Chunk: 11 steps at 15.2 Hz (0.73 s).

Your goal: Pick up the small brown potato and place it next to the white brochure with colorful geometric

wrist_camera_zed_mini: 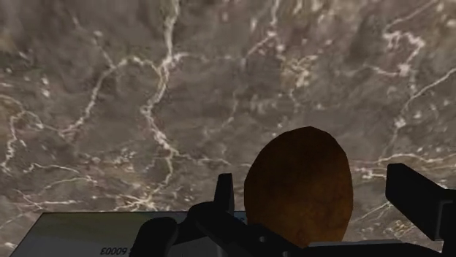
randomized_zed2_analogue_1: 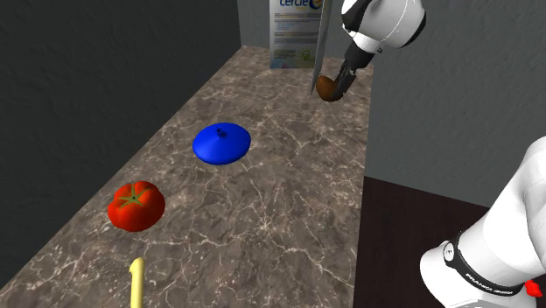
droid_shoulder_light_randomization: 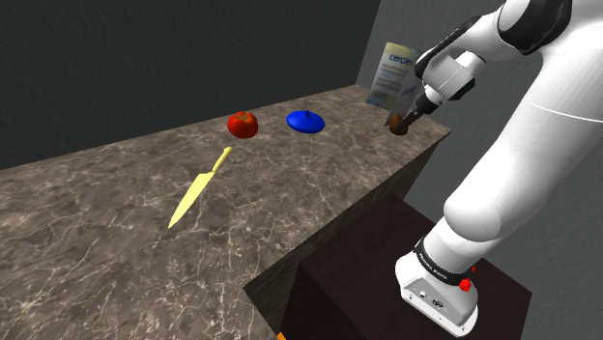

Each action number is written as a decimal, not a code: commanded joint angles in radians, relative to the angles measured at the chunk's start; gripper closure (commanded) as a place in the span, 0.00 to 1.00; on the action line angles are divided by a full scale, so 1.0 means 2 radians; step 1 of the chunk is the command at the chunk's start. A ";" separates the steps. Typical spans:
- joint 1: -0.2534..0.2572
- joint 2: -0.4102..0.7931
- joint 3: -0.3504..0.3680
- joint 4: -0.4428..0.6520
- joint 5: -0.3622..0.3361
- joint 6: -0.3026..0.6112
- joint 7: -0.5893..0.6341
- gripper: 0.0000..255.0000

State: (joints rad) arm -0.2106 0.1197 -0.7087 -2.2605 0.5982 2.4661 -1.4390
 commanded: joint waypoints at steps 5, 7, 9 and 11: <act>0.002 -0.061 -0.017 -0.003 -0.081 -0.030 0.053 0.00; 0.002 -0.062 -0.017 -0.003 -0.081 -0.030 0.053 0.00; 0.002 -0.061 -0.017 -0.003 -0.081 -0.030 0.053 0.00; 0.002 -0.061 -0.017 -0.003 -0.081 -0.030 0.053 0.00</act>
